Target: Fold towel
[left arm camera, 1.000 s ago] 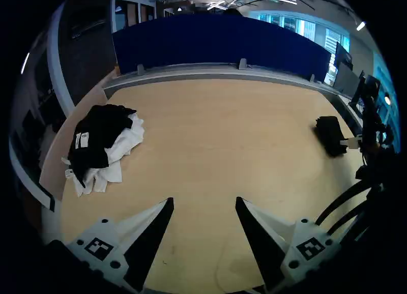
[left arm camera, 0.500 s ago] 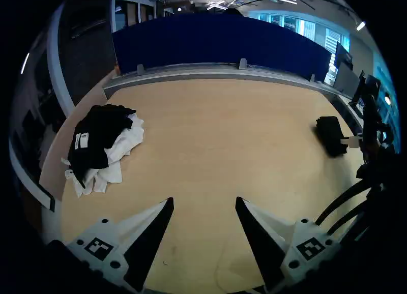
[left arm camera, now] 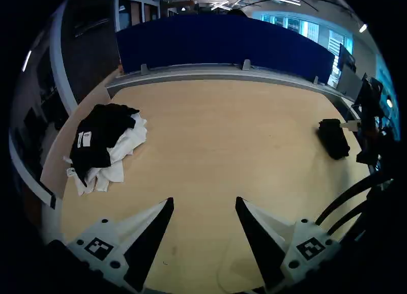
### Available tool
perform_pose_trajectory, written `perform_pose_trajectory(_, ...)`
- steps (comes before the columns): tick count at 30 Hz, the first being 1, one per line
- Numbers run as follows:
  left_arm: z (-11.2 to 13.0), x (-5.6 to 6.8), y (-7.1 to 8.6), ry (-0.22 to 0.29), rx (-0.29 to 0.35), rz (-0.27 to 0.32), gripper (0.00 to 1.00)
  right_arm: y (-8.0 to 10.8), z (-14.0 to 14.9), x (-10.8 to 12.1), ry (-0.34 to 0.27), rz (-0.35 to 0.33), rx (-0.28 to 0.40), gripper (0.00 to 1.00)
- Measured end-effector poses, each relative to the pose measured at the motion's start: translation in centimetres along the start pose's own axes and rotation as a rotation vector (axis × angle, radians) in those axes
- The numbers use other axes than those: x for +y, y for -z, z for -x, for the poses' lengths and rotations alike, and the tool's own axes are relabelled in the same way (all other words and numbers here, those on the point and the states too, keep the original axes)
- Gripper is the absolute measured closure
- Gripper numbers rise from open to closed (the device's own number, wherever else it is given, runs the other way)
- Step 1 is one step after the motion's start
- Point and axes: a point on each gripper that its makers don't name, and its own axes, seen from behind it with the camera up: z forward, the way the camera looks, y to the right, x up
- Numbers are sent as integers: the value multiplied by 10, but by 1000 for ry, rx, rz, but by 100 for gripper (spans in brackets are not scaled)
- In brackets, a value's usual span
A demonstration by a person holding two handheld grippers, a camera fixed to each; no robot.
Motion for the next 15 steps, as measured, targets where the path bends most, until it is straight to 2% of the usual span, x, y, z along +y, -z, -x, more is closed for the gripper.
perform_pose_trajectory(5,2,-1,-1,6,-7,-10,10,-15,-5,0,5,-8,-19,0)
perform_pose_trajectory(15,2,-3,-5,11,-17,-22,10,-40,8,2,-13,-16,-73,0)
